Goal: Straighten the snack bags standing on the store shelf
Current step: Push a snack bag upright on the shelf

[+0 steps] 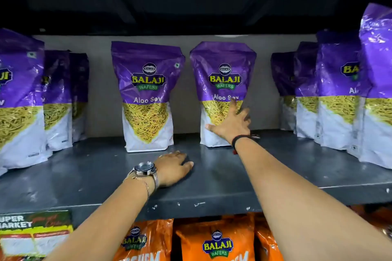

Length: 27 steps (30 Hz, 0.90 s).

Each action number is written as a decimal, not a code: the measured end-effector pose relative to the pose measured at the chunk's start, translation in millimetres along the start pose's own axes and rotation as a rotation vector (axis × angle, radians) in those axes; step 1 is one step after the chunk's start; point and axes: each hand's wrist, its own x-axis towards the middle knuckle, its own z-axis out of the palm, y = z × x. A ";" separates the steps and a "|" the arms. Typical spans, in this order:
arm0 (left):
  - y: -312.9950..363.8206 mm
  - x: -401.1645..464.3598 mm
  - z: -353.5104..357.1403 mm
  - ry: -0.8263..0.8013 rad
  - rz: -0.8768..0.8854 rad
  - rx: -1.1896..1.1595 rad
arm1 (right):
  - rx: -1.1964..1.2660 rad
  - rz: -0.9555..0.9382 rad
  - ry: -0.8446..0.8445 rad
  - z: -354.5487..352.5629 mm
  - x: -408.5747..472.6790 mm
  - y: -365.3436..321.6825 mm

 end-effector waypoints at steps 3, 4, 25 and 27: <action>-4.0 3.1 1.9 -0.008 0.010 -0.022 | 0.007 0.000 0.020 4.6 4.7 2.7; -5.1 4.5 3.0 -0.008 0.016 -0.029 | 0.026 -0.011 0.031 6.8 7.5 3.9; -5.5 3.2 4.5 -0.054 -0.010 -0.030 | -0.052 -0.067 0.096 -32.2 -52.7 8.4; -6.2 5.0 4.7 -0.058 -0.018 -0.021 | -0.060 -0.067 0.094 -36.7 -59.2 8.2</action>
